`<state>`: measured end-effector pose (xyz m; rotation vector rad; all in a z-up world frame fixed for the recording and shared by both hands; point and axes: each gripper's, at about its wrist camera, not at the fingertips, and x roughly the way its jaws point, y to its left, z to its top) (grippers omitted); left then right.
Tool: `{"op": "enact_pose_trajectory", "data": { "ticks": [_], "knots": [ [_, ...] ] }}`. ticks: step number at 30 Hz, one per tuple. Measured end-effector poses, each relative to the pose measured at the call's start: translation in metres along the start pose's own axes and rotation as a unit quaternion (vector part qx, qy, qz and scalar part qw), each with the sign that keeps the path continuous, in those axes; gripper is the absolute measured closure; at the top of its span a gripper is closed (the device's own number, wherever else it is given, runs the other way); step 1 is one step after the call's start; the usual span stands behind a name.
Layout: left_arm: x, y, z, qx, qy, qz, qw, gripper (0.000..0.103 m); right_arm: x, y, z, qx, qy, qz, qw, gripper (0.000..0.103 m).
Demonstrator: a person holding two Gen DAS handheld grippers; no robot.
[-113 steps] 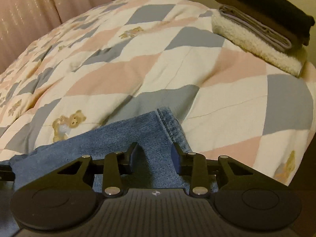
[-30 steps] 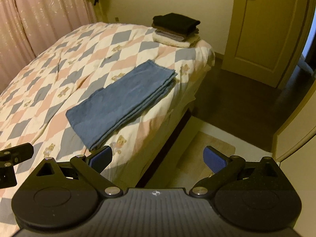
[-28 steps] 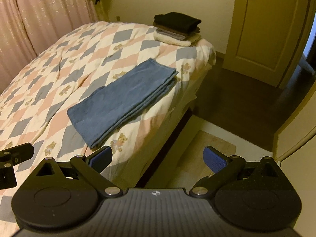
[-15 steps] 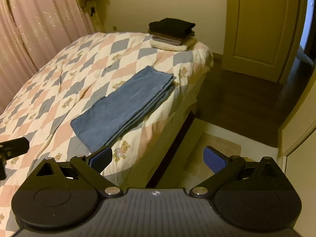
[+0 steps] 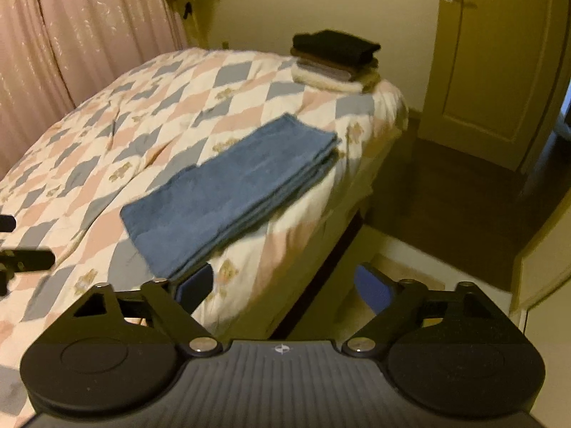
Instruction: Fold clothes
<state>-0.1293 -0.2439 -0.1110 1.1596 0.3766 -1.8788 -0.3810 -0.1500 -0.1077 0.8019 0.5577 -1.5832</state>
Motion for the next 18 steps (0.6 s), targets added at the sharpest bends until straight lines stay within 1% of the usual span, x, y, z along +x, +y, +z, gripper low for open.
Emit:
{"op": "enact_pose_trajectory", "data": {
  "ticks": [1,2,3,4,5,6,7,8,9,10,11,12,13,14,15,16,18],
  "knots": [
    [0.015,0.004,0.001,0.033,0.006,0.009,0.9994,0.017,0.009,0.004,0.003,-0.002,-0.006,-0.003,1.000,0.017],
    [0.030,0.008,0.001,0.071,0.011,0.019,0.9972,0.020,0.017,0.008,0.006,-0.005,-0.010,-0.003,1.000,0.017],
    [0.045,0.011,0.001,0.110,0.015,0.028,0.9934,0.026,0.027,0.013,0.009,-0.008,-0.013,-0.003,1.000,0.018],
    [0.060,0.014,0.000,0.152,0.018,0.037,0.9875,0.028,0.040,0.020,0.013,-0.016,-0.012,-0.003,1.000,0.018],
    [0.074,0.016,-0.002,0.195,0.017,0.044,0.9797,0.030,0.052,0.029,0.015,-0.030,-0.006,-0.001,1.000,0.018],
    [0.086,0.018,-0.006,0.238,0.014,0.049,0.9700,0.030,0.064,0.037,0.017,-0.043,0.000,0.000,0.999,0.019],
    [0.098,0.020,-0.010,0.284,0.009,0.052,0.9575,0.030,0.077,0.048,0.017,-0.065,0.007,0.004,0.998,0.020],
    [0.110,0.022,-0.015,0.331,0.002,0.058,0.9418,0.030,0.087,0.058,0.016,-0.086,0.012,0.005,0.996,0.020],
    [0.123,0.024,-0.023,0.381,-0.005,0.066,0.9223,0.030,0.101,0.071,0.014,-0.116,0.019,0.003,0.993,0.022],
    [0.136,0.026,-0.030,0.426,-0.011,0.076,0.9013,0.030,0.112,0.083,0.010,-0.144,0.025,0.002,0.989,0.022],
    [0.150,0.028,-0.039,0.470,-0.018,0.085,0.8784,0.030,0.122,0.094,0.006,-0.171,0.032,0.001,0.985,0.023],
    [0.162,0.031,-0.047,0.508,-0.026,0.090,0.8563,0.030,0.134,0.105,-0.001,-0.199,0.042,-0.002,0.979,0.027],
    [0.174,0.034,-0.054,0.542,-0.035,0.094,0.8345,0.030,0.146,0.117,-0.007,-0.228,0.052,-0.005,0.972,0.029],
    [0.185,0.038,-0.061,0.569,-0.041,0.091,0.8166,0.030,0.158,0.128,-0.014,-0.256,0.062,-0.008,0.965,0.031],
    [0.195,0.042,-0.067,0.591,-0.047,0.084,0.8008,0.030,0.166,0.137,-0.022,-0.278,0.065,-0.003,0.958,0.032],
    [0.204,0.045,-0.072,0.607,-0.052,0.078,0.7891,0.030,0.174,0.146,-0.030,-0.300,0.065,-0.001,0.952,0.032],
    [0.219,0.051,-0.079,0.631,-0.060,0.067,0.7703,0.030,0.184,0.161,-0.044,-0.346,0.056,0.005,0.937,0.032]
  ]
}}
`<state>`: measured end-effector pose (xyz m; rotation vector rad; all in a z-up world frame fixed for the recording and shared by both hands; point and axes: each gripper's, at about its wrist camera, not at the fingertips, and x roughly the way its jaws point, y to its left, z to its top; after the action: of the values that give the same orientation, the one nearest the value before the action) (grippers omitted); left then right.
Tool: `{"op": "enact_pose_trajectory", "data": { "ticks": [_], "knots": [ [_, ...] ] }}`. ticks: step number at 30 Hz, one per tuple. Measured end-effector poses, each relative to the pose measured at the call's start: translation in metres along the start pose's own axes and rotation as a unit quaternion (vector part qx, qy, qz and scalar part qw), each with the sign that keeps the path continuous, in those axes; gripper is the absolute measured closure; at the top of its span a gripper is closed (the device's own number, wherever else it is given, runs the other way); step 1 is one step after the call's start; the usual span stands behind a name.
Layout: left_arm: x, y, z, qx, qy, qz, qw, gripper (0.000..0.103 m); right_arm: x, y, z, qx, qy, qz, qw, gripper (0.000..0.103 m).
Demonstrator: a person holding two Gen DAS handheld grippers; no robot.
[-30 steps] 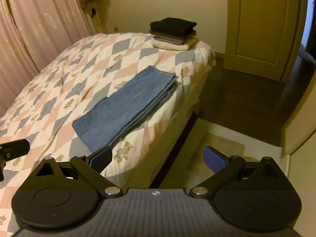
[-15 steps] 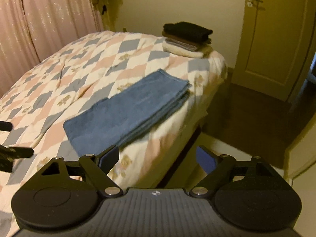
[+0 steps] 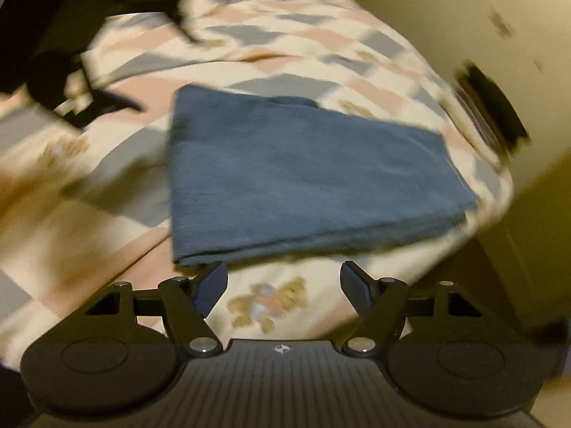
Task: Fold clothes
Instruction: 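Grasp the folded jeans edge with the right tool while the left tool grasps it too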
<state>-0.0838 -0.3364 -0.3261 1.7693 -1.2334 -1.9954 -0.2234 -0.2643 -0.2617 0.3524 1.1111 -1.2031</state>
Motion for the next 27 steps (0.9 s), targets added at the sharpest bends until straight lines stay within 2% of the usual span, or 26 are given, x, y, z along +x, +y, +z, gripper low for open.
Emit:
{"op": "enact_pose_trajectory", "data": {
  "ticks": [4,9,13,17,19,22,23,27],
  "knots": [
    [0.025,-0.017,-0.015,0.061,-0.026,0.011,0.9977,0.029,0.022,0.042,0.001,-0.096,-0.012,0.002,0.995,0.032],
    [0.048,-0.031,-0.031,0.120,-0.056,0.033,0.9906,0.028,0.040,0.090,-0.004,-0.196,-0.048,-0.008,0.979,0.032],
    [0.063,-0.039,-0.038,0.163,-0.086,0.056,0.9813,0.027,0.062,0.114,-0.009,-0.244,-0.053,-0.058,0.967,0.034],
    [0.080,-0.049,-0.048,0.207,-0.105,0.107,0.9669,0.028,0.084,0.125,-0.014,-0.284,-0.048,-0.111,0.951,0.036],
    [0.088,-0.052,-0.050,0.212,-0.110,0.114,0.9644,0.032,0.093,0.129,-0.017,-0.308,-0.047,-0.131,0.941,0.037],
    [0.093,-0.056,-0.049,0.204,-0.113,0.110,0.9663,0.055,0.106,0.134,-0.021,-0.332,-0.044,-0.146,0.931,0.046],
    [0.093,-0.055,-0.049,0.199,-0.113,0.108,0.9675,0.063,0.110,0.136,-0.021,-0.339,-0.044,-0.151,0.928,0.057],
    [0.086,-0.029,-0.040,0.166,-0.108,0.059,0.9783,0.071,0.109,0.122,-0.011,-0.317,-0.037,-0.116,0.940,0.072]
  ]
}}
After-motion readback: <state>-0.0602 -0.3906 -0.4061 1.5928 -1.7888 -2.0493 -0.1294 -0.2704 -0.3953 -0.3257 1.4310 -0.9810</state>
